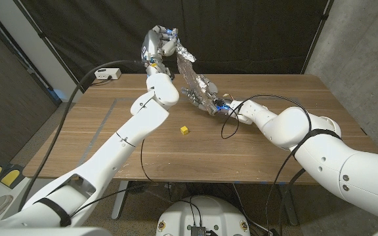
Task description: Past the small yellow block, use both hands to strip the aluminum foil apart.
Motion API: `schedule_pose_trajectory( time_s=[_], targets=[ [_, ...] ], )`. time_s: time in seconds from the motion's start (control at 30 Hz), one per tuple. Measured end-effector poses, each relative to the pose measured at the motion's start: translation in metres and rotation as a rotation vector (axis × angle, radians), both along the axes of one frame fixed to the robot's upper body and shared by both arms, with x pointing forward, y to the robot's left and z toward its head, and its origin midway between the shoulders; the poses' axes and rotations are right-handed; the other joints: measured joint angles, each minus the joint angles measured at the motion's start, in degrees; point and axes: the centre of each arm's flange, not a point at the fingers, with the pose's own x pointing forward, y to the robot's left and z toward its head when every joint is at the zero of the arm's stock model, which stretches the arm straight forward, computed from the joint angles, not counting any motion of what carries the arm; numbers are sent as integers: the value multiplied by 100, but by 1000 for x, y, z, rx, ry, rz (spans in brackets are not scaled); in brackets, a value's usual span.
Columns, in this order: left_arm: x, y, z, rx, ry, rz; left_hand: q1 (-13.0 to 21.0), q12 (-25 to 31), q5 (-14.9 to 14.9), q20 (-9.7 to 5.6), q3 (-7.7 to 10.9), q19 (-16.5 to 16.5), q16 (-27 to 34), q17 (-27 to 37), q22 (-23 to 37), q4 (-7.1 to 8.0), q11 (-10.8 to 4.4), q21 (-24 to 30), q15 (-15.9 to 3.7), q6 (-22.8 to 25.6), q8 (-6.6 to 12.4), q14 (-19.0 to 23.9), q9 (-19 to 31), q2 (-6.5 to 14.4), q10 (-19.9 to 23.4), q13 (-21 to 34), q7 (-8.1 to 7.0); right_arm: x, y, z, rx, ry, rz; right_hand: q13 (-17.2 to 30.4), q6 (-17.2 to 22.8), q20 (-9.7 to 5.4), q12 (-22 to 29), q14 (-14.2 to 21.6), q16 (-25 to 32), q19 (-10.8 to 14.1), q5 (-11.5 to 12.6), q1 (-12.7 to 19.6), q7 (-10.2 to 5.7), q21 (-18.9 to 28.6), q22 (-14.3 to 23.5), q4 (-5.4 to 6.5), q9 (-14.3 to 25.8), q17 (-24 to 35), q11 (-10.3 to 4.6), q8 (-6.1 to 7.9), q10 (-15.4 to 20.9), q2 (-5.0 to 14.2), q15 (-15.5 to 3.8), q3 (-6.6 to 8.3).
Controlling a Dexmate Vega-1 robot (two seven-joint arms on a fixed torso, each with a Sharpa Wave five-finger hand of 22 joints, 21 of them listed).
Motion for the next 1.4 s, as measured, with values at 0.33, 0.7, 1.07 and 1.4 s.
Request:
schedule_pose_trajectory(
  time_s=[0.33,0.7,1.07,1.4],
  targets=[
    [-3,-6,-2,80,43,99,-1393,-625,378,806,-1180,-2212,-36,-386,0,451,970,-1353,1390,-2158,-1940,-4738,-710,-445,-4003,-354,-130,-2,0,0,1,-8,19,0,-9,0,0,0,0,0,0,0,9,-4,0,0,-1,0,0,-4,0,0,0,0],
    [-5,-4,-7,106,28,138,-1554,-601,449,830,-1378,-2190,32,-535,0,527,1073,-1577,1552,-2437,-2070,-5161,-716,-368,-4454,-464,-148,-4,2,0,-5,-15,37,-1,-10,0,0,0,0,0,0,0,10,-3,1,0,-1,1,0,-4,0,0,0,0],
    [-6,11,-11,112,27,153,-1553,-580,489,829,-1385,-2190,31,-544,-1,519,1073,-1599,1521,-2436,-2070,-5192,-715,-368,-4453,-491,-147,-6,8,3,-18,-28,51,-1,23,0,0,0,0,0,0,0,43,0,-28,0,-2,1,31,-4,32,0,0,0],
    [1,33,-19,121,61,137,-1553,-557,511,829,-1416,-2190,31,-564,-1,550,1073,-1621,1499,-2436,-2070,-5170,-715,-368,-4453,-491,-147,-8,17,10,-23,-47,51,-1,22,0,0,0,0,0,0,0,43,1,-27,0,-2,1,31,-4,32,0,0,0]
  ],
)
